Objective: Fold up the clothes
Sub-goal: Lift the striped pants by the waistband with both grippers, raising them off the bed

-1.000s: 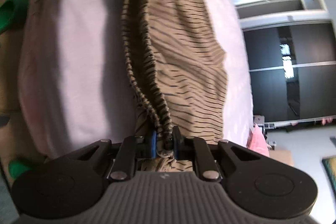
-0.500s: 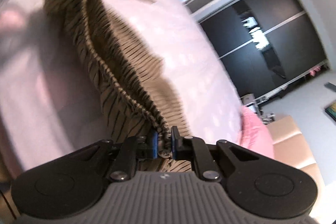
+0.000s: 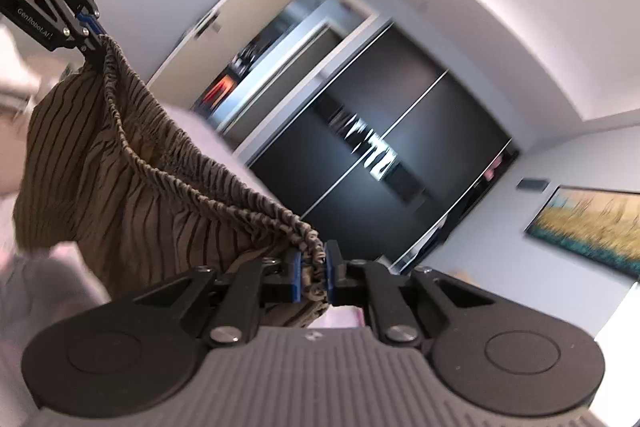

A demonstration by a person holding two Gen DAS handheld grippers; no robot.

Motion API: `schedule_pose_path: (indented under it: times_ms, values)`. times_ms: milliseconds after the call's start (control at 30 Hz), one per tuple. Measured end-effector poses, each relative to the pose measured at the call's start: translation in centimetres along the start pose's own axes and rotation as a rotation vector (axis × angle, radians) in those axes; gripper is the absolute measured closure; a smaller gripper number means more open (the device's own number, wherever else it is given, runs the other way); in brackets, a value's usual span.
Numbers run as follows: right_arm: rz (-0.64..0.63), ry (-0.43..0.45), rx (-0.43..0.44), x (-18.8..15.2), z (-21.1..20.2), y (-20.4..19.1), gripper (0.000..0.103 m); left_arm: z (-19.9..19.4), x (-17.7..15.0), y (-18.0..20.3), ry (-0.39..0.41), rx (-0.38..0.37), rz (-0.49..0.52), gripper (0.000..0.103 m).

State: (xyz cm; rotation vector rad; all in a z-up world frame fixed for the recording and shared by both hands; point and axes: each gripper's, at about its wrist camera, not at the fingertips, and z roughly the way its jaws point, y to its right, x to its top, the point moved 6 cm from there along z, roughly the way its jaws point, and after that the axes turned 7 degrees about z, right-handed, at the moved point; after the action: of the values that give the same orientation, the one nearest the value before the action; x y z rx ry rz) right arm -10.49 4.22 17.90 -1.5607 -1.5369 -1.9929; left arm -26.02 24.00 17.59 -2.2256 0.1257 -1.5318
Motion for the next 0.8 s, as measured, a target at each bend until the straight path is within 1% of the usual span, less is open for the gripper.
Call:
schedule_pose_path:
  times_ms: [100,167,267,333,467,600,700,800]
  values:
    - [0.007,0.030,-0.017,2.0,0.3,1.8,0.090,-0.7,2.9,-1.2,0.049,0.014,0.014,0.095]
    - [0.008,0.030,-0.015,2.6,1.1,2.8,0.090,-0.4,4.1,-1.5,0.054,0.030,0.038,0.095]
    - [0.015,-0.020,0.024,1.9,3.1,2.8,0.090,1.8,4.3,-1.7,0.006,0.031,0.065,0.095]
    - [-0.001,-0.060,0.046,1.1,4.5,2.4,0.090,3.8,3.7,-1.6,-0.043,0.025,0.075,0.095]
    - [-0.043,-0.146,0.080,-1.0,9.4,1.0,0.091,8.6,2.2,-2.1,-0.142,0.026,0.100,0.095]
    - [-0.078,-0.214,0.069,-3.0,15.0,-0.1,0.091,13.4,0.9,-3.2,-0.200,0.058,0.108,0.095]
    - [-0.074,-0.215,0.025,-2.8,18.5,0.0,0.091,15.5,1.6,-4.3,-0.178,0.111,0.105,0.095]
    - [-0.081,-0.156,-0.051,-1.6,20.2,1.1,0.091,16.5,3.1,-5.7,-0.113,0.197,0.118,0.095]
